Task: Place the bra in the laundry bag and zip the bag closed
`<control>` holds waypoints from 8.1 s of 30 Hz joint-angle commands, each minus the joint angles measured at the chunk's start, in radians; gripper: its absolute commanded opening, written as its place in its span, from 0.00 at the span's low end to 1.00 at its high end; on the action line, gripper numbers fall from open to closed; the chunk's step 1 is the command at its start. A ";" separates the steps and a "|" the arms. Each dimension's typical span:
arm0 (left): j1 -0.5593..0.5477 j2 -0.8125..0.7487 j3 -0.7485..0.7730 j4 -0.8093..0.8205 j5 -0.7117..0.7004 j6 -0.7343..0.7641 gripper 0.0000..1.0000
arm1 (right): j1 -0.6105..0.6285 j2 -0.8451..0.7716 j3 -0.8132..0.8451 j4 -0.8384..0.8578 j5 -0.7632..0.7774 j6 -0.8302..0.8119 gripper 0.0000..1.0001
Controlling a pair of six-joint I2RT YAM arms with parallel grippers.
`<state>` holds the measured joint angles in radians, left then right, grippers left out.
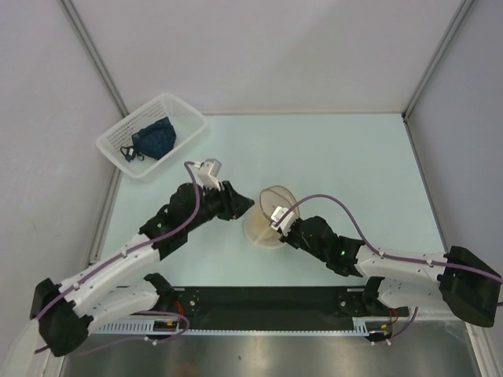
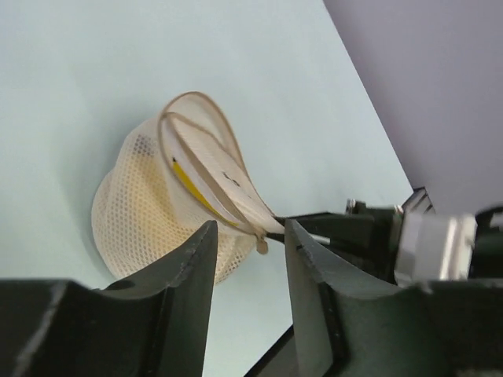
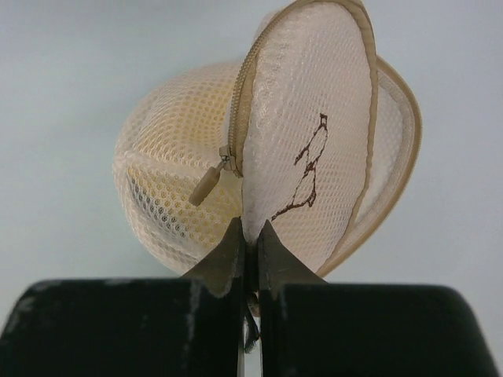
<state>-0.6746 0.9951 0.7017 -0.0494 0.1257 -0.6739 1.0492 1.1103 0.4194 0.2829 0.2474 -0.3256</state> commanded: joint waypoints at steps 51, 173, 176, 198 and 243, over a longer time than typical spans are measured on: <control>-0.389 0.188 0.027 -0.089 -0.597 0.229 0.00 | -0.012 -0.049 0.187 -0.361 -0.146 0.109 0.00; -0.020 -0.082 0.071 -0.170 0.170 0.261 0.00 | 0.078 0.140 0.467 -0.234 -0.152 -0.070 0.57; -0.020 -0.085 0.065 -0.181 0.152 0.272 0.00 | 0.077 0.126 0.437 -0.249 -0.113 -0.064 0.38; 0.129 -0.121 0.120 -0.176 0.305 0.298 0.00 | -0.023 -0.153 0.352 -0.254 -0.286 -0.072 0.79; 0.336 -0.125 0.113 -0.165 0.489 0.306 0.01 | -0.095 -0.156 0.098 0.065 -0.332 -0.240 0.01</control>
<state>-0.3061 0.9043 0.7860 -0.3084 0.4854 -0.4053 0.9356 0.9691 0.4828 0.3065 -0.0154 -0.5720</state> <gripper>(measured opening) 0.003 0.058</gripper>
